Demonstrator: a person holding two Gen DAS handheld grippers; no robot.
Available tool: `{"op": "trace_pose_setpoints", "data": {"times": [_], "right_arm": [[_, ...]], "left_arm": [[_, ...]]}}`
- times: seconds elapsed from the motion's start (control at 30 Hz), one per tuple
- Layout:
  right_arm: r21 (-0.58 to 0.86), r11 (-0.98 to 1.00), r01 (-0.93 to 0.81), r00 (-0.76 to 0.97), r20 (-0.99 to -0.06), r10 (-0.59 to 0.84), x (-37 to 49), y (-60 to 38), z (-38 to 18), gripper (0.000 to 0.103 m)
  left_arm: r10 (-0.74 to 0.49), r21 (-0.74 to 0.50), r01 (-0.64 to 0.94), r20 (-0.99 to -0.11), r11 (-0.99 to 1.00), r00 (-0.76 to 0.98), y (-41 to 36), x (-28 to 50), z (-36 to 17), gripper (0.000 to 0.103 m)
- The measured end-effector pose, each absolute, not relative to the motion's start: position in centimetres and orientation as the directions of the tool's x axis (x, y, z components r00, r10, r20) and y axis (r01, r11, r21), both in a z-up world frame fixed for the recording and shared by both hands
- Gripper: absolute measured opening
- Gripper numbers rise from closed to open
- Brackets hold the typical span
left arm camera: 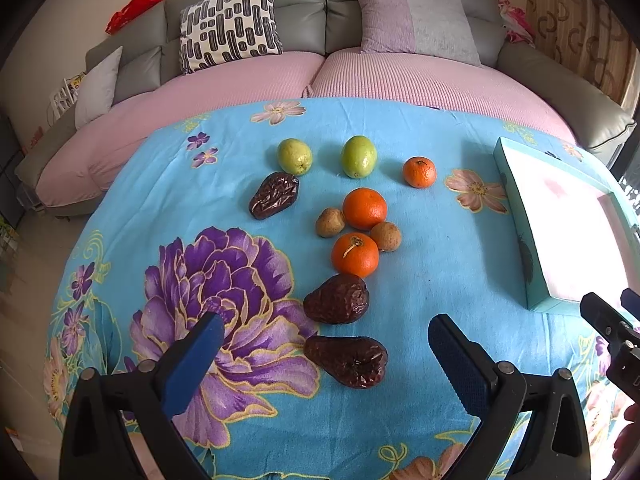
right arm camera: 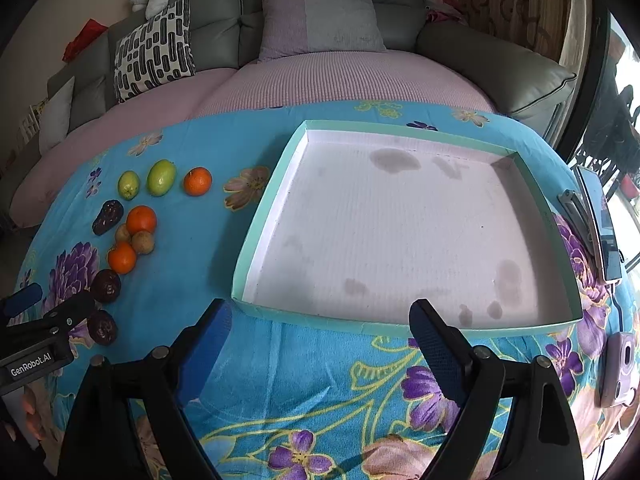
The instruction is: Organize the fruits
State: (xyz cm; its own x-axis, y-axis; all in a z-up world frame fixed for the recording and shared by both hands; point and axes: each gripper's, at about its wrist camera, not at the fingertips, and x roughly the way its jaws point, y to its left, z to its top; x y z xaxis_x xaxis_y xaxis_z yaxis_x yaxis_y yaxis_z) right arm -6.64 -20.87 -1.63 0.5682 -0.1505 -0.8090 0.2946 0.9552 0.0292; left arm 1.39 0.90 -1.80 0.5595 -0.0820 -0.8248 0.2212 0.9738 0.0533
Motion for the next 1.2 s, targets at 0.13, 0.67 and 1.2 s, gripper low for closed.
{"op": "trace_pose_setpoints", "data": {"times": [0.13,0.67,1.2], "right_arm": [[0.033,0.955,0.296,0.572,-0.807,-0.149,-6.74,-20.91,-1.58,0.091],[0.031,0.954,0.298,0.565,-0.811,-0.15,-6.59,-20.75,-1.72,0.091],[0.032,0.954,0.299,0.565,-0.811,-0.151,-6.54,-20.66,-1.75,0.091]], "left_arm": [[-0.078,0.057,0.221,-0.826,0.974,0.559,0.85,1.43,-1.8,0.103],[-0.066,0.058,0.206,-0.834,0.977,0.548,1.14,1.62,-2.05,0.103],[-0.062,0.06,0.203,-0.836,0.977,0.545,1.33,1.64,-2.11,0.103]]}}
